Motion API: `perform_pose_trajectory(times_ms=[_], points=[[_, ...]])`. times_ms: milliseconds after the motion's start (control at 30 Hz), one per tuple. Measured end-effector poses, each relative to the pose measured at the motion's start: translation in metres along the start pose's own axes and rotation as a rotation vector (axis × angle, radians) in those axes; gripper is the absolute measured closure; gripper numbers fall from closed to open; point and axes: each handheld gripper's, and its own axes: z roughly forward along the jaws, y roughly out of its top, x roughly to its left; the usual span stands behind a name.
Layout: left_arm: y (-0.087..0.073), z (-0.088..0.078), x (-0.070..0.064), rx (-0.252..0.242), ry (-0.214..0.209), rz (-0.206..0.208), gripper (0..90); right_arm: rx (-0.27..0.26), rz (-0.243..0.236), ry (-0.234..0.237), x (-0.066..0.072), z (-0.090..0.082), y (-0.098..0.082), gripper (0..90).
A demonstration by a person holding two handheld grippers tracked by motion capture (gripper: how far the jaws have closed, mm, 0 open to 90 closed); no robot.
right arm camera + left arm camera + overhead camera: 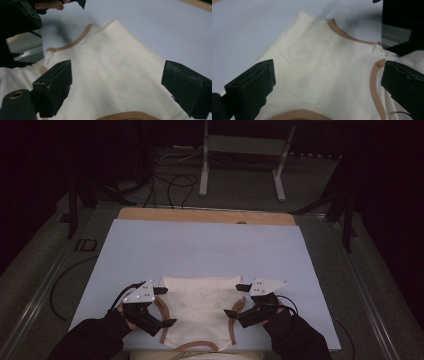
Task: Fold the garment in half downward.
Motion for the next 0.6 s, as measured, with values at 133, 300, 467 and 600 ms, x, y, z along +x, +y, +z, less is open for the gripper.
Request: perform_pose_trajectory(times_ms=[133, 300, 467, 600], points=[[0.004, 0.001, 0.007, -0.024, 0.029, 0.001, 0.5, -0.005, -0.007, -0.024, -0.008, 0.001, 0.004, 9.7], [0.008, 0.0, 0.02, -0.046, 0.049, 0.005, 1.6, -0.008, -0.015, -0.042, -0.021, 0.004, 0.007, 9.7], [0.01, 0.0, 0.032, -0.069, 0.089, 0.005, 2.8, -0.008, -0.02, -0.068, -0.036, 0.007, 0.01, 9.7], [0.009, 0.001, 0.043, -0.078, 0.124, -0.027, 2.4, -0.001, -0.006, -0.093, -0.047, 0.01, 0.008, 9.8]])
